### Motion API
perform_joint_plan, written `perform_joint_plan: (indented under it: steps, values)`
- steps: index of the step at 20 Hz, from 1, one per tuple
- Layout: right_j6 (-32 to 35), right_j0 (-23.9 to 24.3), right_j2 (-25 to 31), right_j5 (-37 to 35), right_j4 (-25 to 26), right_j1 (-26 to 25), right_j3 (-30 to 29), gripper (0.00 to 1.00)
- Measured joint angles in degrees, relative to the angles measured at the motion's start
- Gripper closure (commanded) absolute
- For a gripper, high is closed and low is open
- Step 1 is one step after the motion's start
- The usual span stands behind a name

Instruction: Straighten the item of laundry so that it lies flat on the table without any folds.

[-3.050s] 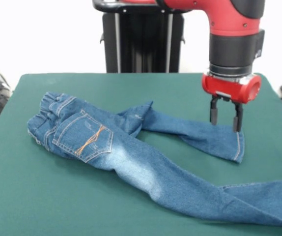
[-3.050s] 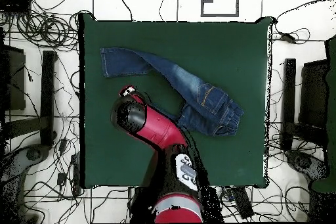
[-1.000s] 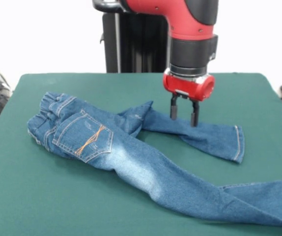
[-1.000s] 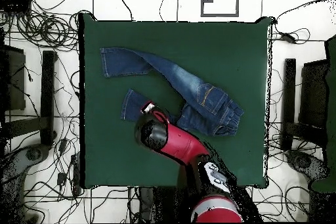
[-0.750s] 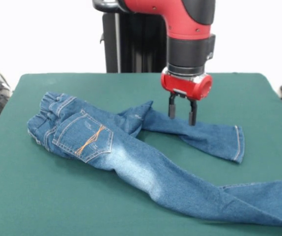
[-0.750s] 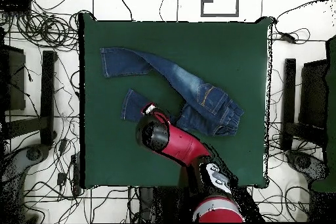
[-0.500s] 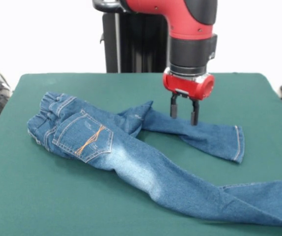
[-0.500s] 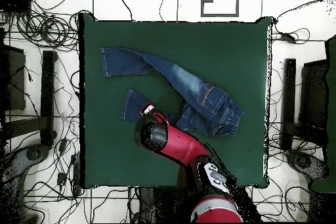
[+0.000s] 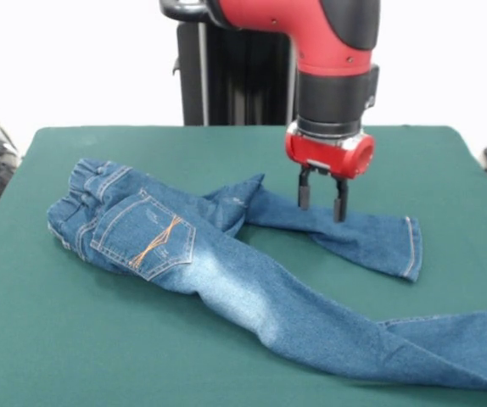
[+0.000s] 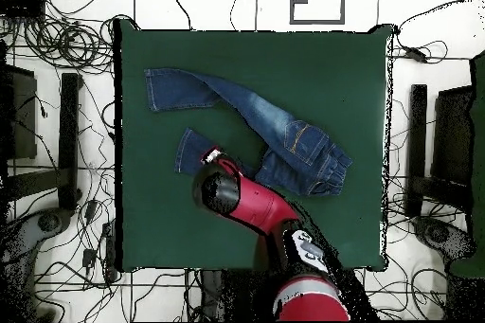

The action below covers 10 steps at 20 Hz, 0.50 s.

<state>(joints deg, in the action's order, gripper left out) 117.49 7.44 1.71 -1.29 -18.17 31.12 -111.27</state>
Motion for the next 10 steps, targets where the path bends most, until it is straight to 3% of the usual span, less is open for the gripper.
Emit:
perform_joint_plan:
  steps: [10]
  values:
    - [0.0, 6.1, 0.0, -2.0, 2.6, -3.4, 2.6, 0.00]
